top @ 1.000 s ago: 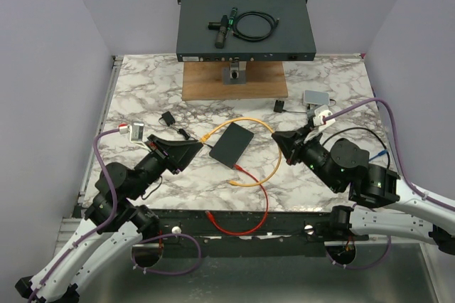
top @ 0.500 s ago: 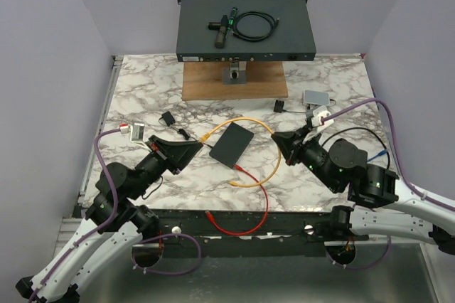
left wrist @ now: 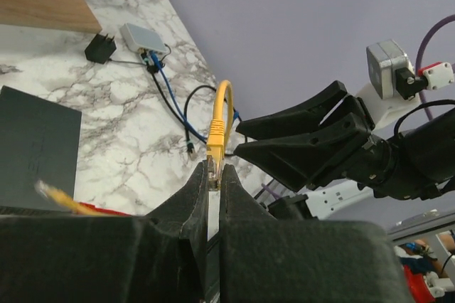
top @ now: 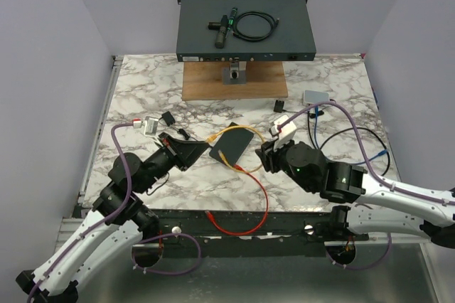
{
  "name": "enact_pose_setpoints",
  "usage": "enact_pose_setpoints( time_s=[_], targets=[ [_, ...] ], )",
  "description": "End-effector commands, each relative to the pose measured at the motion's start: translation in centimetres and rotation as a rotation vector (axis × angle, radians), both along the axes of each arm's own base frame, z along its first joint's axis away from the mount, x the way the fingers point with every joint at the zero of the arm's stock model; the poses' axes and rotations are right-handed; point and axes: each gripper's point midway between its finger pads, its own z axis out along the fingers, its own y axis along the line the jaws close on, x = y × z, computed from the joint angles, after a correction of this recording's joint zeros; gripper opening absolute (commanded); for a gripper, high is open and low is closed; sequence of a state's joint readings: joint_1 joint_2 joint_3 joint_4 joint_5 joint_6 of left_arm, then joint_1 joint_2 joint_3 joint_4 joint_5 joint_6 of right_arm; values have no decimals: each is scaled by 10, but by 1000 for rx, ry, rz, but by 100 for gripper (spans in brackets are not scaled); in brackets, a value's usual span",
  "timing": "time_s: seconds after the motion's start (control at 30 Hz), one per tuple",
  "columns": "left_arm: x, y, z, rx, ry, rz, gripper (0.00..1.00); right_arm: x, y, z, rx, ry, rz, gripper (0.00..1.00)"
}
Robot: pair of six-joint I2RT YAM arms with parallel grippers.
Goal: Insert the plug into the switch port
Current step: Pick up the connector from the center of the board.
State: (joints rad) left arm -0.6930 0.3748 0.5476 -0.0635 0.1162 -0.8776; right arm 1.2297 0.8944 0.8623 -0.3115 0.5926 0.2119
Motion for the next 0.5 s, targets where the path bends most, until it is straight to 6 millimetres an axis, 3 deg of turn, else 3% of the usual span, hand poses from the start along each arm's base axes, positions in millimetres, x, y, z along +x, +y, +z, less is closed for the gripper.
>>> enact_pose_setpoints(
  time_s=[0.0, 0.27, 0.47],
  targets=[
    [-4, -12, -19, 82, 27, -79, 0, -3, 2, -9, -60, 19, 17, 44],
    [-16, -29, -42, 170, 80, -227, 0, -4, 21, 4, -142, -38, 133, 53],
    [-28, -35, -50, 275, 98, -335, 0, -17, 43, 14, -210, -120, 341, 56]
  ],
)
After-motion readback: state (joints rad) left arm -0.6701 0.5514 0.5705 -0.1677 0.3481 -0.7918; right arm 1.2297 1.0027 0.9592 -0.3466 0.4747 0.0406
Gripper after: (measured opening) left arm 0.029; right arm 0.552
